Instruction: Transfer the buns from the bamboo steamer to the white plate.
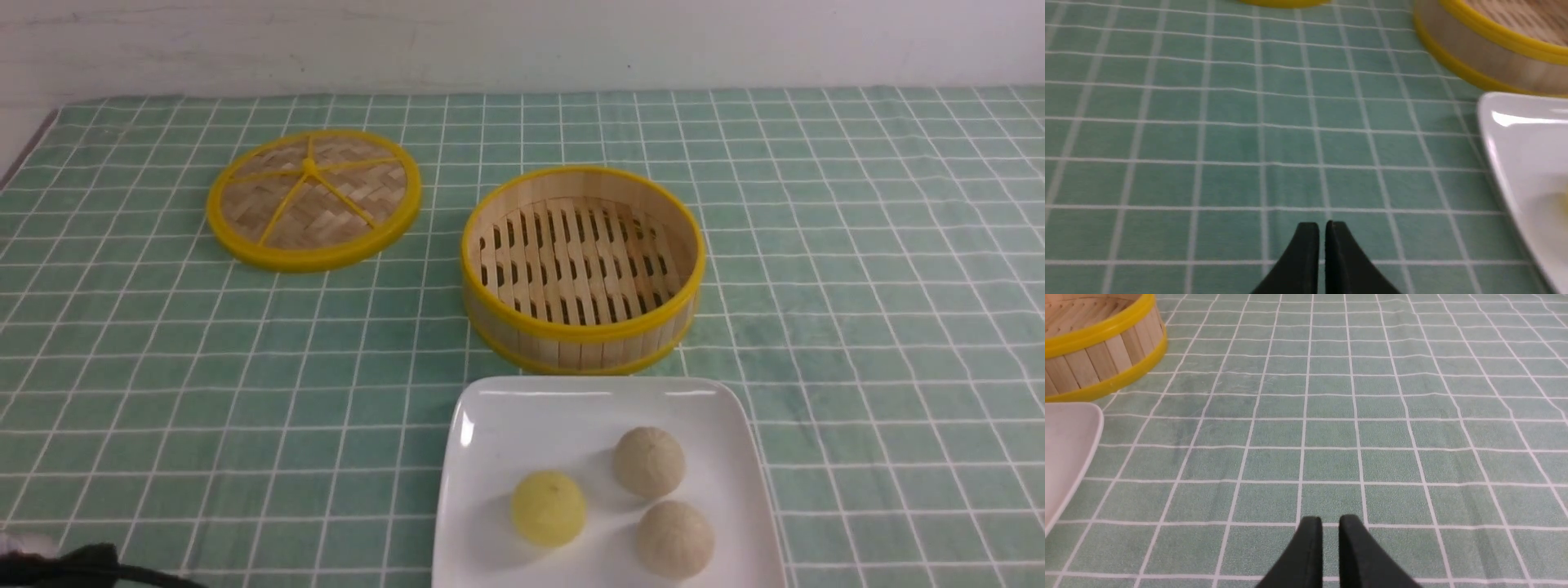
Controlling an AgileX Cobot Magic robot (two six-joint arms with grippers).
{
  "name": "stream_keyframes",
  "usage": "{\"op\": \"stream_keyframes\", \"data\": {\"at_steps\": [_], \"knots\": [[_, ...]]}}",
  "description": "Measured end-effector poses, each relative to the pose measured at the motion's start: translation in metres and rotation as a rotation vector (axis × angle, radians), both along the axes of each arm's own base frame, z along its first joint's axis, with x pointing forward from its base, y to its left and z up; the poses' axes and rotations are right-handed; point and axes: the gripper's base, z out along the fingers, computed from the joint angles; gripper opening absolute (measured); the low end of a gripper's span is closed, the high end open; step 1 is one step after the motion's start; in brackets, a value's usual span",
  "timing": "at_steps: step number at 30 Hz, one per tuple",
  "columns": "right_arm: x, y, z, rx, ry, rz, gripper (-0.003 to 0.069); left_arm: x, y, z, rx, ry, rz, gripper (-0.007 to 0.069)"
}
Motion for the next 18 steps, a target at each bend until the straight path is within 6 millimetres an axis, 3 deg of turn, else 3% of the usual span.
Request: {"op": "stream_keyframes", "data": {"at_steps": [8,18], "knots": [[0.000,0.000,0.000,0.000,0.000,0.000,0.0101,-0.011,0.014,-0.027,0.028,-0.106,0.219,0.0064],[0.000,0.000,0.000,0.000,0.000,0.000,0.0111,-0.013,0.013,-0.037,0.031,-0.135,0.209,0.0071]]}}
